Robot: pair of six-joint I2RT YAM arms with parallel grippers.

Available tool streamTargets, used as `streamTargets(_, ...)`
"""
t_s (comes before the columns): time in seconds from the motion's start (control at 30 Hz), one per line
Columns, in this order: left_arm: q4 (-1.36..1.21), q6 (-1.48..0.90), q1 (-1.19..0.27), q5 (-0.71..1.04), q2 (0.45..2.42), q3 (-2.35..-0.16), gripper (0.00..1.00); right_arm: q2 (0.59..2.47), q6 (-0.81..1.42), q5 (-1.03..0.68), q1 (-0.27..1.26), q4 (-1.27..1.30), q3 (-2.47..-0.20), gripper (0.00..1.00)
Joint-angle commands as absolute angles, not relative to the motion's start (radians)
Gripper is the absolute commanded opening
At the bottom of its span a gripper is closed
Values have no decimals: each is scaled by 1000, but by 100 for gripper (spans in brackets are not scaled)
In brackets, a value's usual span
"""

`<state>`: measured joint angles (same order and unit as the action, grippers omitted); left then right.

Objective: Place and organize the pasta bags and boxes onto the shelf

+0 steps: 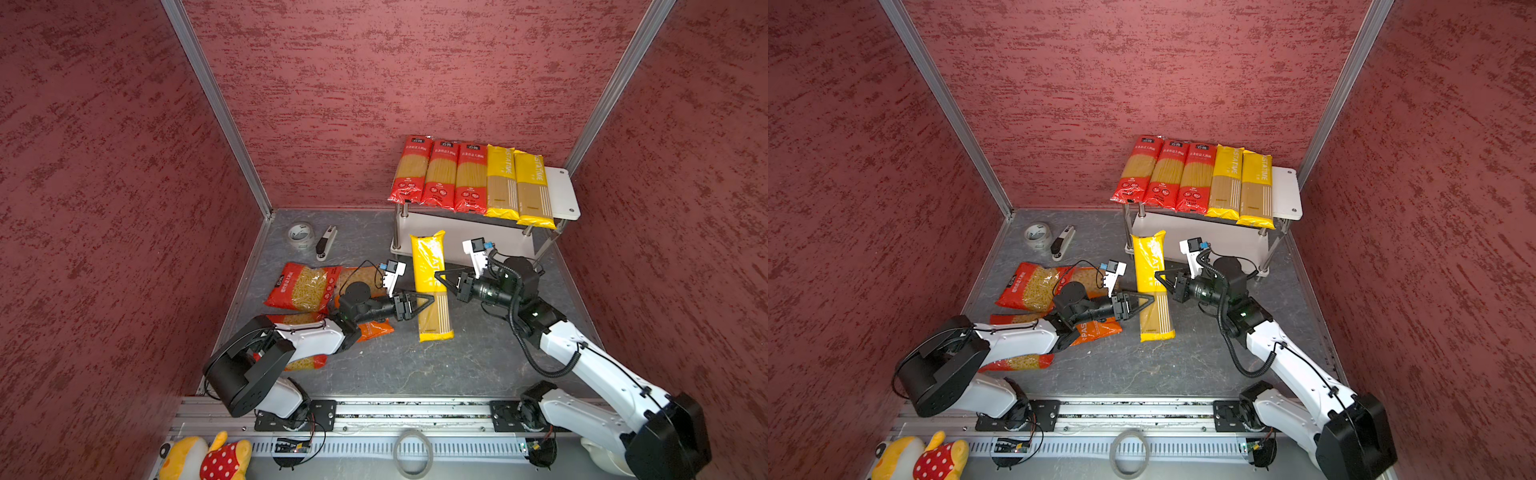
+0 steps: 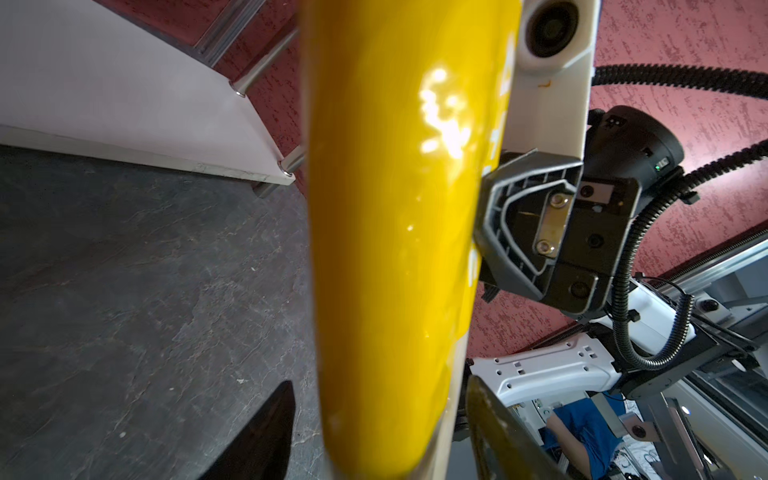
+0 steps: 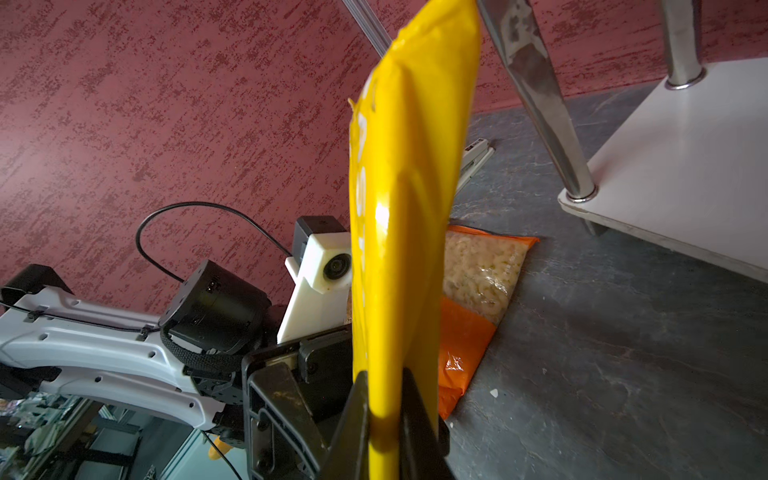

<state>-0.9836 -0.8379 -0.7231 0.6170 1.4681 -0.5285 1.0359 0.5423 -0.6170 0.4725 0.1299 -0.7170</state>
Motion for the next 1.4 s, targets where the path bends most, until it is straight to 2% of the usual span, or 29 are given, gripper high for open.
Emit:
streamTargets(0.0, -1032, -829, -725, 647, 1467, -558, 59, 1031, 531, -681, 480, 260, -793, 0)
streamTargets(0.27, -1026, -813, -734, 650, 1442, -572, 31, 1066, 605, -683, 486, 354, -777, 0)
streamTargets(0.4, -1032, -806, -736, 654, 1426, -569, 23, 1065, 640, -678, 486, 392, -753, 8)
streamTargets(0.47, -1032, -800, -736, 646, 1410, -567, 20, 1059, 642, -661, 486, 386, -743, 16)
streamTargets(0.6, -1032, -805, -719, 599, 1366, -542, 16, 1034, 630, -588, 486, 333, -722, 39)
streamTargets(0.7, -1031, -804, -703, 571, 1327, -524, 13, 1017, 621, -532, 484, 318, -693, 48)
streamTargets(0.87, -1018, -790, -696, 488, 1223, -479, 7, 1008, 634, -500, 485, 302, -674, 54)
streamTargets(1.07, -954, -741, -648, 313, 1057, -454, 6, 1014, 680, -480, 484, 337, -630, 57)
streamTargets(1.2, -947, -675, -635, 206, 999, -485, 8, 1015, 774, -475, 512, 524, -524, 58)
streamTargets(1.37, -1039, -684, -635, 107, 1041, -538, 9, 1041, 872, -473, 568, 824, -433, 62)
